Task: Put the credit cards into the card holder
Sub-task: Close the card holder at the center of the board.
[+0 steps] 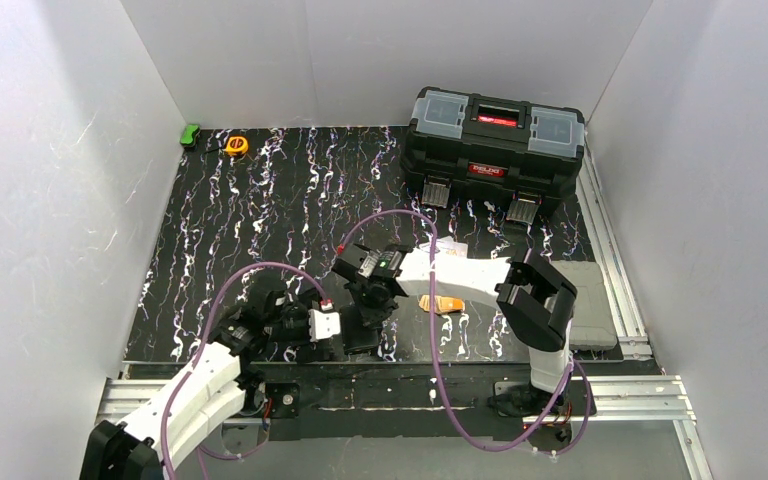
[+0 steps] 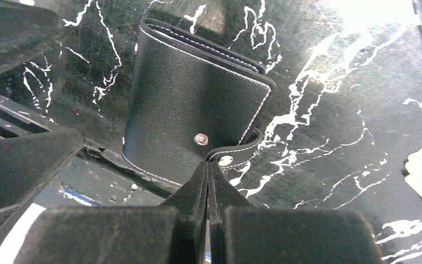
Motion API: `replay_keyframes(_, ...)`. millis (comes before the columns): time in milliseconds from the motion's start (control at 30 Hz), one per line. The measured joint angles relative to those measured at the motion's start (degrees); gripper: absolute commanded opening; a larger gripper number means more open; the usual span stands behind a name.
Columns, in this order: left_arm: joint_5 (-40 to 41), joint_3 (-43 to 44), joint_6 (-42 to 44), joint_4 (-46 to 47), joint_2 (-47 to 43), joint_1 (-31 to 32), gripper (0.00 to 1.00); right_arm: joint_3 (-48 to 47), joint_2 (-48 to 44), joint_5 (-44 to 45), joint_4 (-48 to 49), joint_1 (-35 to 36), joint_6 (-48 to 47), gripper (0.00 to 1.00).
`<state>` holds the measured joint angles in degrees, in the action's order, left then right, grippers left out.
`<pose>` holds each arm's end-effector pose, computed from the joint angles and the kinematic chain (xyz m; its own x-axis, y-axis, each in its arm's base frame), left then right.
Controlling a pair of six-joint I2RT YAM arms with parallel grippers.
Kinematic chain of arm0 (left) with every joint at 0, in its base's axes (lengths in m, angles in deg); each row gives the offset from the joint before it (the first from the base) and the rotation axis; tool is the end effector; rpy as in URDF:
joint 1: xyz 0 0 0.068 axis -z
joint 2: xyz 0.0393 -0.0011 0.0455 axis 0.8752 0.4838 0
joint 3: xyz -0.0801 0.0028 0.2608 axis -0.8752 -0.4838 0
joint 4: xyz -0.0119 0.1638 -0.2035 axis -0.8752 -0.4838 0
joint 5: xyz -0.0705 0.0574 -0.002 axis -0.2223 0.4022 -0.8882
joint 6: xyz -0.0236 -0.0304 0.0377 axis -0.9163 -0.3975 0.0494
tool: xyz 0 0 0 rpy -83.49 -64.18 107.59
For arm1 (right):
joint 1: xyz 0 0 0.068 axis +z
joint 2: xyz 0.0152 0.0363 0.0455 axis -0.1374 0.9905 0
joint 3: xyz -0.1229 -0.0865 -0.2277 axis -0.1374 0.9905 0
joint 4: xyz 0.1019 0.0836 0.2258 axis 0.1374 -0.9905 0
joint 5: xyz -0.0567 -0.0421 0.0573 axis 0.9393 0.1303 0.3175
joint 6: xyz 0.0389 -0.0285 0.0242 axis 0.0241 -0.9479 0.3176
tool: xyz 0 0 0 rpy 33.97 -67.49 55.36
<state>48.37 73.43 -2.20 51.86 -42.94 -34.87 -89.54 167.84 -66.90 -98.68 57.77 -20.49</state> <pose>0.1171 -0.0806 0.1682 0.2320 0.5882 -0.7747 0.9217 0.1215 0.3683 0.1614 0.3516 0.1980 -0.8470 -0.4183 -0.3279 -0.4895 0.8544 0.1745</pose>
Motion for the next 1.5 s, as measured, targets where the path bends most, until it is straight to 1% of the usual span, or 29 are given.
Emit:
replay_keyframes(100, -1.2, -0.3, 0.8, 1.4, 1.4, 0.2, 0.92, 1.2, 0.0, -2.6, 1.7, -0.9, -0.2, 0.01)
replay_keyframes(167, -2.1, -0.5, 1.4, 2.4, 2.1, 0.2, 0.88, 2.8, -0.1, -4.7, 3.7, -1.7, -0.3, 0.01)
replay_keyframes(300, -3.8, -0.5, 3.1, 4.2, 3.7, 0.2, 0.71, 6.6, -0.8, -8.7, 7.1, -3.7, -0.3, 0.01)
replay_keyframes(367, -4.5, -0.5, 4.3, 4.8, 4.7, 0.2, 0.66, 8.6, -1.9, -11.0, 8.9, -4.8, -0.3, 0.01)
replay_keyframes(600, -6.1, -0.4, 9.5, 4.0, 6.4, 1.3, 0.64, 13.6, -4.8, -15.4, 14.5, -8.0, 0.0, 0.01)
replay_keyframes(633, -6.2, -0.3, 10.0, 3.6, 6.7, 1.5, 0.64, 13.9, -5.1, -15.7, 14.9, -8.3, 0.0, 0.1)
replay_keyframes(667, -6.3, 0.0, 10.4, 3.0, 7.0, 1.7, 0.64, 13.9, -5.4, -15.8, 14.9, -8.4, 0.0, 0.2)
replay_keyframes(700, -6.5, 0.5, 10.8, 2.6, 7.4, 1.9, 0.63, 13.9, -5.7, -15.8, 15.0, -8.5, 0.0, 0.28)
replay_keyframes(767, -6.7, 1.1, 11.2, 2.1, 7.6, 2.1, 0.59, 13.9, -6.6, -15.5, 15.0, -8.5, 0.1, 0.36)
replay_keyframes(967, -7.3, 1.7, 11.6, 2.2, 6.8, 2.1, 0.52, 13.9, -11.8, -10.7, 13.4, -7.9, -0.7, 0.5)
replay_keyframes(1067, -7.5, 1.7, 12.2, 2.4, 5.7, 2.1, 0.46, 13.8, -13.4, -8.3, 12.6, -7.2, -1.1, 0.51)
replay_keyframes(1200, -7.4, 1.7, 12.3, 2.7, 5.6, 2.1, 0.39, 11.4, -11.3, -6.3, 9.7, -5.3, -1.5, 0.51)
replay_keyframes(1367, -7.1, 1.6, 12.1, 2.3, 4.7, 2.1, 0.37, 5.2, -5.3, -3.2, 6.1, -2.9, -2.5, 0.52)
replay_keyframes(1500, -6.9, 1.1, 12.1, 1.6, 2.0, 2.1, 0.37, 3.4, -3.3, -1.8, 3.9, -2.0, -2.8, 0.5)
